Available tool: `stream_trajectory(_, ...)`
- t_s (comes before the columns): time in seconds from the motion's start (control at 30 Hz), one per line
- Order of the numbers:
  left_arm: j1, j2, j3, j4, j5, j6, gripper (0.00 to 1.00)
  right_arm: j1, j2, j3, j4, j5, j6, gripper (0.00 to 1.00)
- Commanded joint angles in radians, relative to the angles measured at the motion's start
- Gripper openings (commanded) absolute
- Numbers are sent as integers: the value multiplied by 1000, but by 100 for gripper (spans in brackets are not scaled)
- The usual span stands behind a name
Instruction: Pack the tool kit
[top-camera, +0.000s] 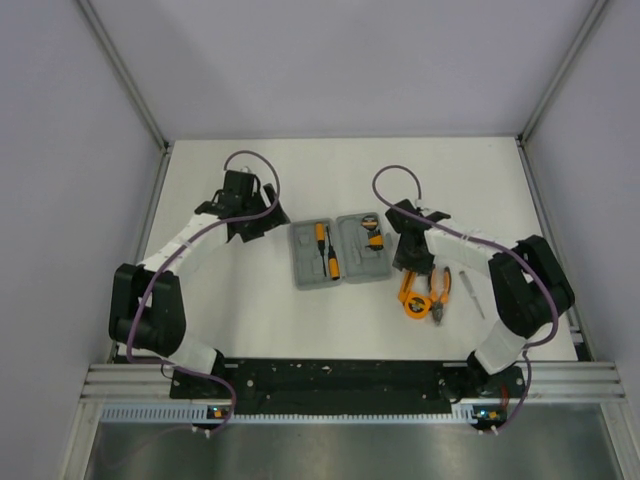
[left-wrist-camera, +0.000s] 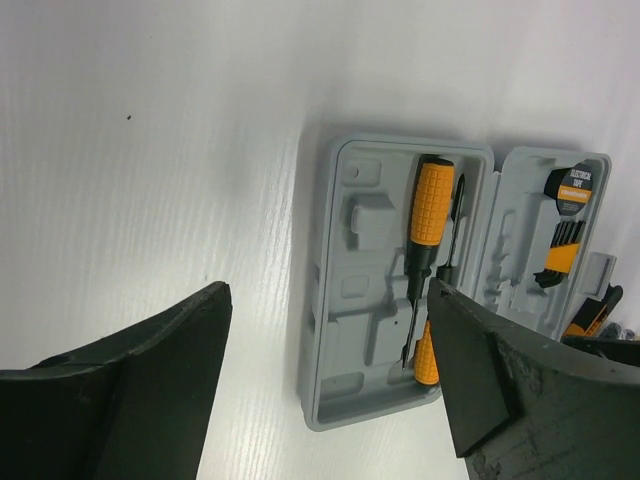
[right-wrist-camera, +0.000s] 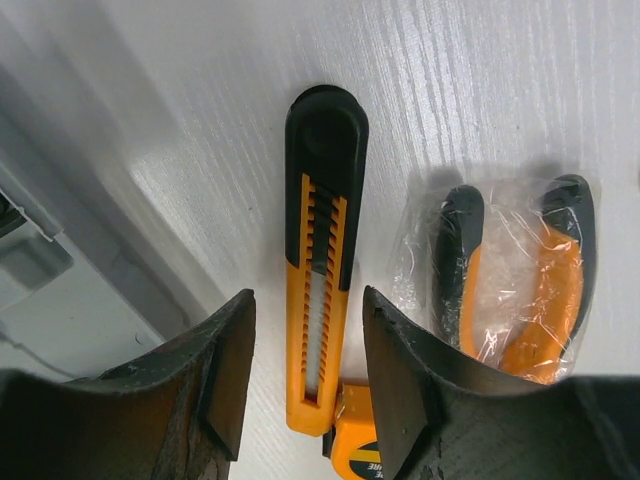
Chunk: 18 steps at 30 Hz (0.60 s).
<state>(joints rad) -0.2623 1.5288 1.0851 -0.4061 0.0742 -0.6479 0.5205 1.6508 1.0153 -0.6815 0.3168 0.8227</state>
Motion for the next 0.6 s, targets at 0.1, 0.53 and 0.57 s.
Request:
stream_trajectory(0.1,26,-21,-14,47,44,-6,82,-14,35,23,-3,-8,18,43)
stream_trajectory(0.53,48,1,-8,58,117,-1,76,-20,14,81,7,39,-62,14)
stream_trajectory(0.57,48,2,-8,58,125,-1,76,-20,-2,97,5,48,-82,14)
